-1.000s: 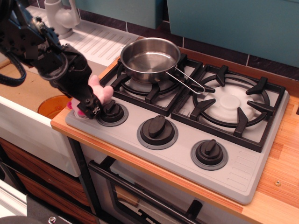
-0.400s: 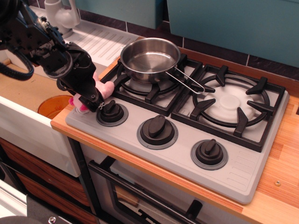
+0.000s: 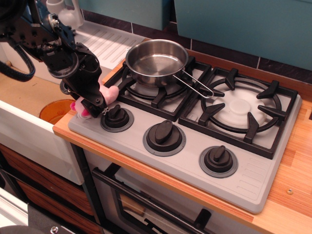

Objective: Put pan on stove and put stuffedpig in pan

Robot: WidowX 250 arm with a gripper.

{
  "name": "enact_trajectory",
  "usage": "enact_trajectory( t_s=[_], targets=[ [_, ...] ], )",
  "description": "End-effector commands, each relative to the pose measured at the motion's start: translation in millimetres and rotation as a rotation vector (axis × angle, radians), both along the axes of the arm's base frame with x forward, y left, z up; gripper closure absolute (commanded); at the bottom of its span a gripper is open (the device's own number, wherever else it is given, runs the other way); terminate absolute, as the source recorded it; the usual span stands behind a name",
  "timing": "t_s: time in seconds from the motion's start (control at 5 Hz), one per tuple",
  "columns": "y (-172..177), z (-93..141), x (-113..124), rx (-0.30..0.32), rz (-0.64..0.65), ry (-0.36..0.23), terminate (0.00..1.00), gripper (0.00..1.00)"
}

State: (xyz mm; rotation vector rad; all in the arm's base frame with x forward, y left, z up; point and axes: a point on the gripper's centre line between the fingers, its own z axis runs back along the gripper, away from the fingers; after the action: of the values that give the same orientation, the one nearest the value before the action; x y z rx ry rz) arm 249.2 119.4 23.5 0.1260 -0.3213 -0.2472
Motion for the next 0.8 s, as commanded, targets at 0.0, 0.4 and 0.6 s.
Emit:
enact_trajectory(
  t_s=[0.0, 0.4, 0.6],
  targets=[
    [6, 57, 7, 0.082, -0.007, 0.05, 0.0, 1.0],
    [2, 105, 24, 0.118, -0.011, 0.126, 0.0, 1.0],
    [-4, 117, 40, 0.126, -0.008, 0.134, 0.0, 1.0]
  ],
)
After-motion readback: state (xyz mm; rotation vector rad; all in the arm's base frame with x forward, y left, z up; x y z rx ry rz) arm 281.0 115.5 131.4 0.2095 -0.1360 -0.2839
